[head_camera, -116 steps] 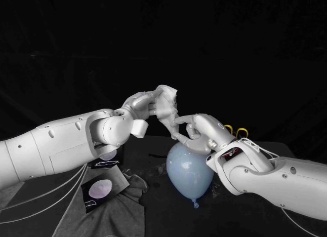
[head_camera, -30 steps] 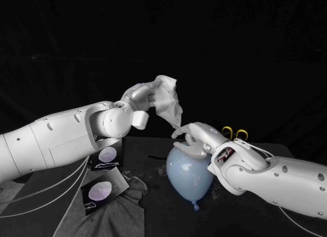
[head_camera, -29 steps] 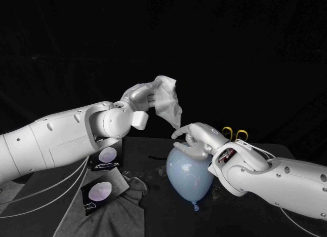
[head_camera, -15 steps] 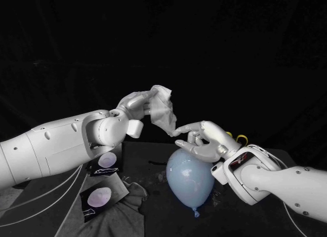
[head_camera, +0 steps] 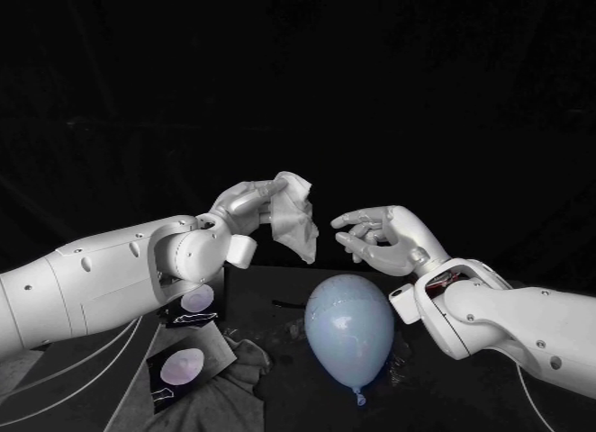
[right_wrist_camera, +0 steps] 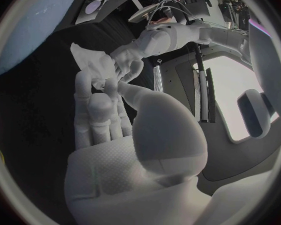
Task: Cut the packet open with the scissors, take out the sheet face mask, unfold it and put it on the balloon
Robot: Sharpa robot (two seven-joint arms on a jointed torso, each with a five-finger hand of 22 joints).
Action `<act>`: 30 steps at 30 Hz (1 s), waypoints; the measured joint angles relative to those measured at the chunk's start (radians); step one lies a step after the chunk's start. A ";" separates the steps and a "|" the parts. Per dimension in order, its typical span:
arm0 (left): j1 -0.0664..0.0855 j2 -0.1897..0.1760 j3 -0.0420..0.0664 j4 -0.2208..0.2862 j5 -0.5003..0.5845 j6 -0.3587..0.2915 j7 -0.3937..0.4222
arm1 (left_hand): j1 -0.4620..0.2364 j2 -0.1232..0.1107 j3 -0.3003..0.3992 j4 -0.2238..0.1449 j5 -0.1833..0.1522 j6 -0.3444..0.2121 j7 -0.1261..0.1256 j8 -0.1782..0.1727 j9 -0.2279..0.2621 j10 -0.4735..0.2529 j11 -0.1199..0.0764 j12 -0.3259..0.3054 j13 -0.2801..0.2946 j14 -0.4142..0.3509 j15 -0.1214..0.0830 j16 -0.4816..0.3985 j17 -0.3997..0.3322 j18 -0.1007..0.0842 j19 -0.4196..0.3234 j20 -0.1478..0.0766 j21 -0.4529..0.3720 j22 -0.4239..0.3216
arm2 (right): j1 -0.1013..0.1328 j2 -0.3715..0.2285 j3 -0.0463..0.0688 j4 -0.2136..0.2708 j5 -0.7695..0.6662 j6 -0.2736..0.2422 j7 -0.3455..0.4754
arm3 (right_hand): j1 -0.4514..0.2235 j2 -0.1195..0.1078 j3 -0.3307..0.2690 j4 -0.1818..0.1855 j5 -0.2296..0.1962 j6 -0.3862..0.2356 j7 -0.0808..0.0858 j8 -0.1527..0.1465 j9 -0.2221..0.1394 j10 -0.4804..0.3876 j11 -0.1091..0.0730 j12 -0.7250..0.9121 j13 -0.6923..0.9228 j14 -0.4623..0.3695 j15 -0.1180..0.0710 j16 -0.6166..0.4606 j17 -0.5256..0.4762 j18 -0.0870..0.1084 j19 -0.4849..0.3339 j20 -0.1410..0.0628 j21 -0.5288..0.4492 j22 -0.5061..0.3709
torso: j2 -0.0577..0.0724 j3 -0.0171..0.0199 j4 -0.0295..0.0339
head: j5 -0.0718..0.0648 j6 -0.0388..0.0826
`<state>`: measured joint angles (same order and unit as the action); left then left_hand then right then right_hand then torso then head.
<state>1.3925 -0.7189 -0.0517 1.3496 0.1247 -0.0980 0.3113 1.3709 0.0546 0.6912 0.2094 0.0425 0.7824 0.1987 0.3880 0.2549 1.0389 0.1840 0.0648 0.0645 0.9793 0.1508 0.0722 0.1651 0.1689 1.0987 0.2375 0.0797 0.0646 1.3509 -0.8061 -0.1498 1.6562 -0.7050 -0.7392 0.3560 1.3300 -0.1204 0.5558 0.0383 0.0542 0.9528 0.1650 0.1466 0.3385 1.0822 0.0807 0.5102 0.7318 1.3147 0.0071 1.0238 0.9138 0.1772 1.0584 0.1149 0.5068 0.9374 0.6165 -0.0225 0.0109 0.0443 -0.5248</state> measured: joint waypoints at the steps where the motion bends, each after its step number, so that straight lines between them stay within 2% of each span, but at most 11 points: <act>1: -0.004 -0.001 -0.001 0.000 -0.005 0.003 0.001 | 0.000 0.000 0.000 0.000 0.000 0.000 0.000 0.001 0.000 0.000 0.000 0.000 0.000 0.000 0.000 0.000 0.000 0.000 0.000 0.000 0.000 0.000 | 0.006 0.006 0.000 -0.011 0.015 -0.002 0.002 | -0.007 -0.007 0.001 0.002 0.000 -0.003 0.003 0.000 -0.002 -0.006 0.002 -0.023 -0.026 -0.016 0.003 -0.035 -0.030 0.000 -0.006 0.002 -0.011 -0.006 | 0.000 0.0000 0.0000 | 0.000 0.001; 6: -0.014 -0.001 -0.002 0.002 -0.023 0.015 0.002 | 0.002 -0.010 -0.004 -0.004 0.000 0.000 0.000 0.001 0.000 0.000 0.000 0.000 0.000 0.000 0.000 0.000 -0.001 0.000 -0.004 0.004 0.000 0.000 | 0.024 0.037 0.001 -0.064 0.063 -0.006 -0.002 | -0.014 -0.014 -0.017 0.020 0.000 -0.016 0.015 0.000 -0.017 -0.003 0.008 -0.137 -0.178 -0.082 0.017 -0.182 -0.142 0.000 -0.020 0.016 -0.064 -0.041 | 0.000 -0.0003 0.0013 | 0.004 0.006; 11: -0.020 -0.003 -0.004 0.011 -0.037 0.029 0.002 | 0.011 -0.030 -0.007 -0.024 0.000 0.010 0.005 0.006 0.003 0.014 -0.004 0.000 0.000 0.000 0.000 0.000 -0.001 0.000 -0.007 0.000 0.000 0.001 | 0.030 0.073 0.002 -0.118 0.091 -0.010 -0.015 | -0.014 -0.014 -0.024 0.023 0.000 -0.023 0.019 0.000 -0.026 -0.005 0.016 -0.183 -0.244 -0.091 0.025 -0.205 -0.150 -0.001 -0.023 0.019 -0.081 -0.056 | 0.001 -0.0004 0.0024 | 0.007 0.013; 14: -0.022 -0.004 -0.005 0.012 -0.042 0.034 0.003 | 0.012 -0.057 -0.018 -0.040 0.000 0.014 0.003 0.012 0.003 0.019 -0.002 0.000 0.000 0.000 0.000 0.000 -0.001 0.000 -0.007 0.000 0.000 0.001 | 0.031 0.089 0.002 -0.138 0.100 -0.013 -0.022 | -0.019 -0.019 -0.033 0.028 0.000 -0.032 0.028 0.000 -0.031 -0.015 0.026 -0.203 -0.276 -0.112 0.031 -0.220 -0.153 -0.001 -0.037 0.027 -0.099 -0.064 | 0.001 -0.0004 0.0024 | 0.009 0.014; 19: -0.028 -0.006 -0.008 0.012 -0.049 0.045 0.003 | 0.023 -0.088 -0.039 -0.069 0.000 0.017 0.006 0.018 0.008 0.019 -0.002 0.000 -0.001 0.000 0.000 0.000 -0.001 0.000 -0.007 0.000 0.000 0.002 | 0.032 0.122 0.003 -0.173 0.110 -0.019 -0.037 | -0.023 -0.034 -0.055 0.033 0.000 -0.060 0.046 -0.012 -0.044 -0.037 0.048 -0.233 -0.329 -0.159 0.048 -0.235 -0.165 -0.002 -0.066 0.045 -0.131 -0.084 | 0.002 -0.0004 0.0016 | 0.009 0.015; 20: -0.029 -0.006 -0.009 0.012 -0.051 0.046 0.003 | 0.025 -0.091 -0.044 -0.074 0.000 0.018 0.007 0.019 0.008 0.021 -0.004 0.000 -0.001 0.000 0.000 0.000 -0.001 0.000 -0.007 0.000 0.000 0.002 | 0.032 0.128 0.003 -0.180 0.112 -0.020 -0.040 | -0.021 -0.036 -0.058 0.033 0.000 -0.066 0.044 -0.012 -0.046 -0.037 0.048 -0.233 -0.336 -0.169 0.052 -0.240 -0.167 -0.002 -0.073 0.045 -0.138 -0.087 | 0.002 -0.0004 0.0016 | 0.009 0.015; 24: -0.034 -0.006 -0.010 0.014 -0.057 0.053 0.002 | 0.056 -0.107 -0.050 -0.122 0.000 0.018 0.007 0.024 0.010 0.023 -0.005 0.000 -0.001 0.000 0.000 0.000 -0.002 -0.001 -0.011 -0.004 0.000 0.005 | 0.033 0.150 0.003 -0.202 0.115 -0.023 -0.049 | -0.021 -0.036 -0.068 0.035 0.000 -0.069 0.047 -0.012 -0.047 -0.033 0.053 -0.224 -0.347 -0.178 0.055 -0.239 -0.169 -0.008 -0.077 0.045 -0.143 -0.092 | 0.002 -0.0004 0.0016 | 0.005 0.014; 27: -0.036 -0.006 -0.010 0.018 -0.064 0.057 0.001 | 0.063 -0.104 -0.049 -0.138 0.000 0.023 0.005 0.026 0.010 0.024 -0.005 0.000 -0.001 0.000 0.000 0.000 -0.002 -0.001 -0.011 -0.004 0.004 0.006 | 0.033 0.156 0.004 -0.204 0.116 -0.023 -0.051 | -0.021 -0.036 -0.102 0.035 0.000 -0.050 0.028 0.004 -0.047 0.021 0.029 -0.136 -0.309 -0.135 0.032 -0.144 -0.131 -0.008 -0.045 0.036 -0.119 -0.076 | 0.002 -0.0004 0.0016 | 0.002 0.013; 28: -0.036 -0.006 -0.011 0.019 -0.066 0.058 0.001 | 0.070 -0.100 -0.050 -0.145 0.000 0.026 0.008 0.030 0.010 0.033 -0.006 0.000 -0.001 0.000 0.000 0.000 -0.002 -0.001 -0.013 -0.006 0.004 0.007 | 0.033 0.156 0.004 -0.203 0.116 -0.022 -0.051 | -0.020 -0.036 -0.115 0.038 0.000 -0.041 0.019 0.012 -0.047 0.038 0.020 -0.093 -0.285 -0.101 0.027 -0.068 -0.073 -0.009 -0.031 0.031 -0.103 -0.064 | 0.001 -0.0004 0.0016 | 0.001 0.012; 30: -0.037 -0.006 -0.011 0.021 -0.072 0.060 0.001 | 0.077 -0.094 -0.047 -0.152 0.000 0.034 0.009 0.034 0.010 0.044 -0.011 0.000 -0.001 0.000 0.000 0.000 -0.002 -0.001 -0.014 -0.007 0.008 0.007 | 0.033 0.154 0.004 -0.196 0.117 -0.019 -0.049 | -0.015 -0.030 -0.136 0.045 0.000 -0.031 0.009 0.024 -0.049 0.043 0.013 -0.011 -0.231 -0.037 0.017 0.086 0.053 -0.009 -0.015 0.019 -0.070 -0.035 | 0.001 -0.0004 0.0012 | -0.001 0.011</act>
<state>1.3557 -0.7251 -0.0623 1.3705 0.0532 -0.0384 0.3121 1.4481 -0.0391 0.6444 0.0576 0.0428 0.8167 0.2078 0.4217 0.2649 1.0825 0.1726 0.0648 0.0632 0.9793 0.1508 0.0722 0.1631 0.1683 1.0843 0.2304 0.0880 0.0719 1.3842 -0.6525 -0.1455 1.4601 -0.5881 -0.7583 0.3074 1.3153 -0.1506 0.4203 0.0830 0.0542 0.9217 0.1743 0.1705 0.2892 1.1250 0.0937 0.4995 0.5010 1.2777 0.0245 1.1094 0.9669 0.1686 1.0436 0.1340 0.4371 0.9020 0.6178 -0.0229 0.0122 0.0431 -0.5141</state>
